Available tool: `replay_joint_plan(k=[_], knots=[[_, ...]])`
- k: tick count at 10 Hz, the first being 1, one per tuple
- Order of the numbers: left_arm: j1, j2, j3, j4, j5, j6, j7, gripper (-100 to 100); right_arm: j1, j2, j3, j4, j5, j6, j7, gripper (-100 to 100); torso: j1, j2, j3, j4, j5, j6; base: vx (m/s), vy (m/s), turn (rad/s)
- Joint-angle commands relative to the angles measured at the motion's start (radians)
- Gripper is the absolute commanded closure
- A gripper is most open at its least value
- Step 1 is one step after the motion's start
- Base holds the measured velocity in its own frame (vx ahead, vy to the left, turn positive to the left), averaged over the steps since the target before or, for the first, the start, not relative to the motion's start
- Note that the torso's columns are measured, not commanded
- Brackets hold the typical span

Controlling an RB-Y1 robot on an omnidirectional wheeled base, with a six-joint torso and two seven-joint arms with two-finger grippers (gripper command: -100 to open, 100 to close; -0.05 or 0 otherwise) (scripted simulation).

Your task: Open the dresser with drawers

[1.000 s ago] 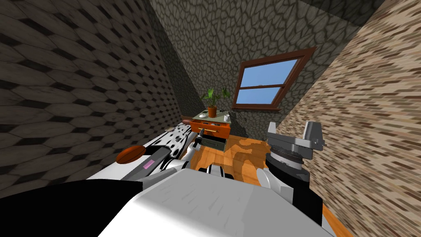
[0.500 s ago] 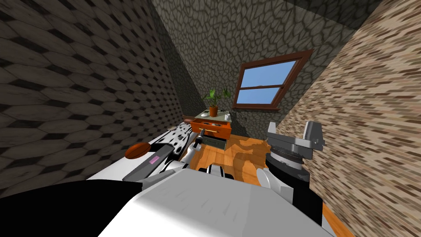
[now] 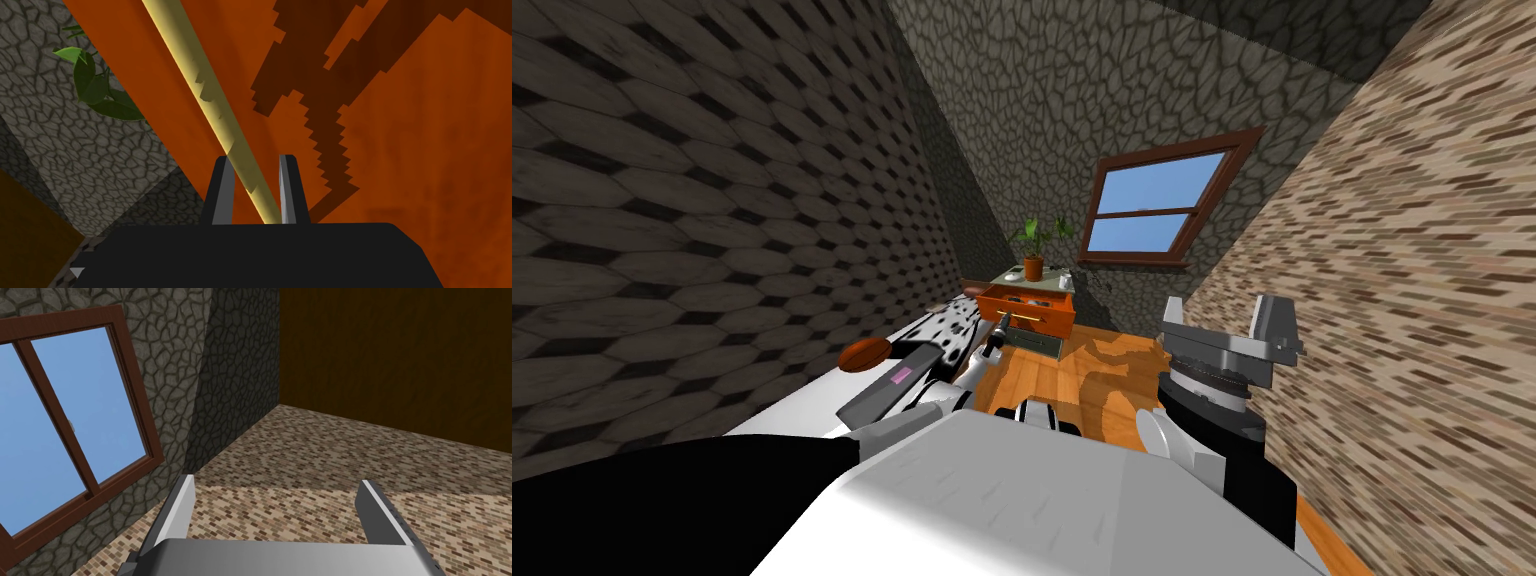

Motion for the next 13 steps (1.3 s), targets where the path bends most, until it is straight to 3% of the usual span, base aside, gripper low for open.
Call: replay_joint_plan(k=[1, 6, 7, 8, 13], knots=[[-0.039, 0.009, 0.000, -0.006, 0.002, 0.044, 0.010, -100, 0.000, 0.000, 0.000, 0.000, 0.000, 0.000, 0.000, 0, 0.000, -0.002, -0.001, -0.001, 0.000, 0.000, -0.056, 0.005, 0.008], [-0.131, 0.031, 0.001, -0.019, 0.008, 0.147, 0.035, -100, 0.000, 0.000, 0.000, 0.000, 0.000, 0.000, 0.000, 0, 0.001, 0.002, 0.001, 0.001, 0.000, -0.001, -0.058, 0.003, 0.002], [-0.110, 0.030, -0.003, -0.027, 0.007, 0.145, 0.037, -100, 0.000, 0.000, 0.000, 0.000, 0.000, 0.000, 0.000, 0, 0.001, 0.005, 0.003, 0.004, -0.001, -0.002, -0.019, -0.001, -0.004], [-0.110, 0.030, -0.003, -0.028, 0.007, 0.152, 0.038, 0, 0.000, 0.000, 0.000, 0.000, 0.000, 0.000, 0.000, 0, 0.000, 0.005, 0.003, 0.003, -0.001, -0.002, 0.000, 0.000, 0.000], [-0.104, 0.029, -0.003, -0.023, 0.007, 0.155, 0.039, 0, 0.000, 0.000, 0.000, 0.000, 0.000, 0.000, 0.000, 0, 0.001, 0.001, 0.000, 0.000, 0.001, -0.001, 0.000, 0.000, 0.000]])
